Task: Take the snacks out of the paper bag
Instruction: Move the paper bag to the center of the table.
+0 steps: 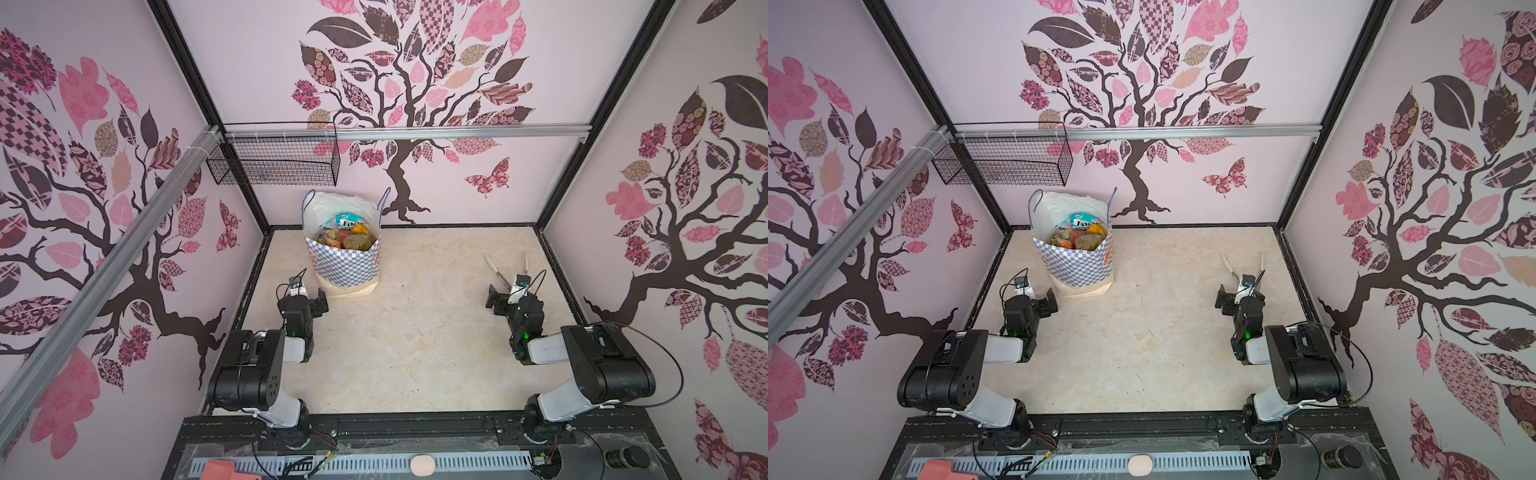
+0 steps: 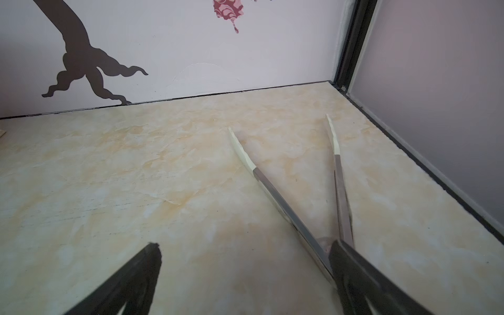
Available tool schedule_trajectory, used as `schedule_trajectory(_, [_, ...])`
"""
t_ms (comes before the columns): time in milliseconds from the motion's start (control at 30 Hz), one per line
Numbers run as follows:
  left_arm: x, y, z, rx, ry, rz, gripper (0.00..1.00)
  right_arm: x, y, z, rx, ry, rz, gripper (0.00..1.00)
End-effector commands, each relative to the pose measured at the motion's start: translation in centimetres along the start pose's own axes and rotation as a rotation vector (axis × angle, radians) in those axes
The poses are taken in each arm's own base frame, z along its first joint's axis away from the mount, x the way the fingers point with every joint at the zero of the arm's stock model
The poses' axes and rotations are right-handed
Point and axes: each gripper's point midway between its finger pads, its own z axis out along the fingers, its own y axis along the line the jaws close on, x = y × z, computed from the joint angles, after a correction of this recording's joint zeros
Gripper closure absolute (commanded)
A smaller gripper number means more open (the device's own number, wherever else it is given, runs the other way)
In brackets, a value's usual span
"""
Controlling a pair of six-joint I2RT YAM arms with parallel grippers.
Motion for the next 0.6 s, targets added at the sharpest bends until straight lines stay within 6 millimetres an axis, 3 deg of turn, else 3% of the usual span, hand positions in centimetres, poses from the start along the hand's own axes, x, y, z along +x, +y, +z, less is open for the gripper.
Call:
schedule_trajectory(0, [-1.87, 0.08, 0.52, -0.009, -0.053, -0.002, 0.01, -0.95, 0.19, 0.52, 0.002, -0.027, -0.003, 0.00])
schedule_trajectory(567, [-1.96, 0.06, 0.51, -0.006, -0.057, -0.010, 0.01, -0.91, 0.15, 0.43, 0.004, -0.028, -0.003, 0.00])
